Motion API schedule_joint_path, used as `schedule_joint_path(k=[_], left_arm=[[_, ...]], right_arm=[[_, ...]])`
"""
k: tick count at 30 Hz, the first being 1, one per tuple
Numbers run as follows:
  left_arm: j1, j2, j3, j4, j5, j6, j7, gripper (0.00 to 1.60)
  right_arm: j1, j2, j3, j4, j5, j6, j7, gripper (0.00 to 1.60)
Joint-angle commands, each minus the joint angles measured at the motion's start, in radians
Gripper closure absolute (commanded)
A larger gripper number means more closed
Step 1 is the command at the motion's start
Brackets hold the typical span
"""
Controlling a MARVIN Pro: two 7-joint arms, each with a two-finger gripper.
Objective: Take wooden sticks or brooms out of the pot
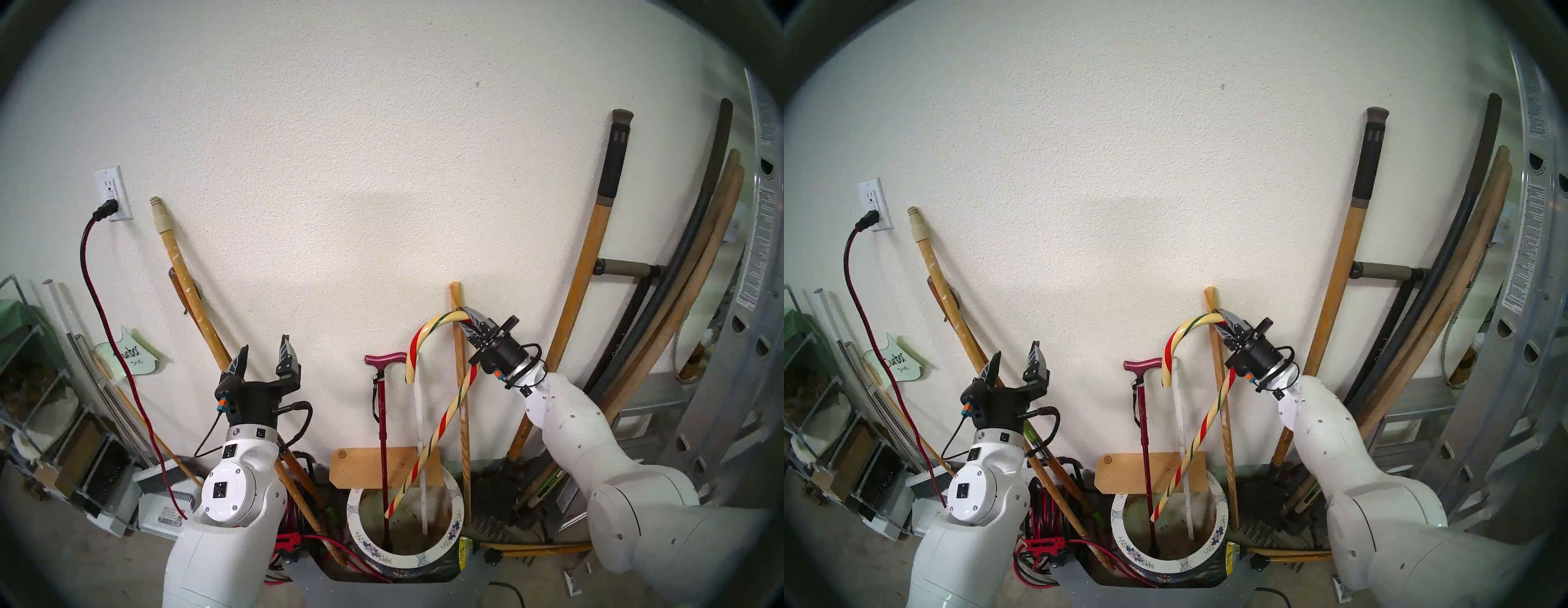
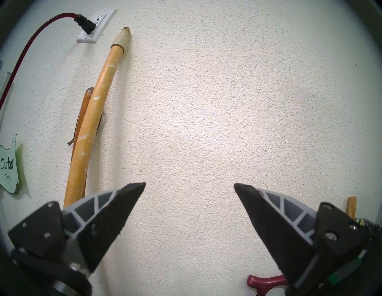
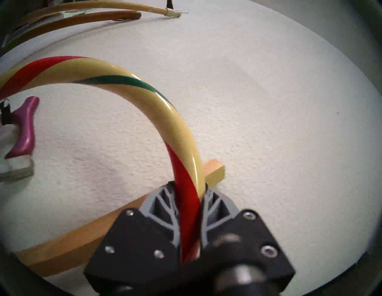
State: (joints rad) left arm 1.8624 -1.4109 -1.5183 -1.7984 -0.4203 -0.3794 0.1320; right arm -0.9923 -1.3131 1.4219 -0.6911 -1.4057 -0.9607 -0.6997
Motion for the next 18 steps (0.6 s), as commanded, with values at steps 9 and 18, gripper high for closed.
schedule_joint_path(k=[9, 18], left_arm=[[0.000, 0.001, -0.001, 0.000, 0.000, 0.000, 0.000, 0.00], [0.000, 0.000, -0.001, 0.000, 0.000, 0.000, 0.000, 0.00]], right_arm=[[-0.053, 0.067, 0.022, -0.180, 0.074, 0.001, -0.009, 1.60], [-0.080, 0.119, 0.067, -0.264, 0.122, 0.001, -0.012, 1.60]])
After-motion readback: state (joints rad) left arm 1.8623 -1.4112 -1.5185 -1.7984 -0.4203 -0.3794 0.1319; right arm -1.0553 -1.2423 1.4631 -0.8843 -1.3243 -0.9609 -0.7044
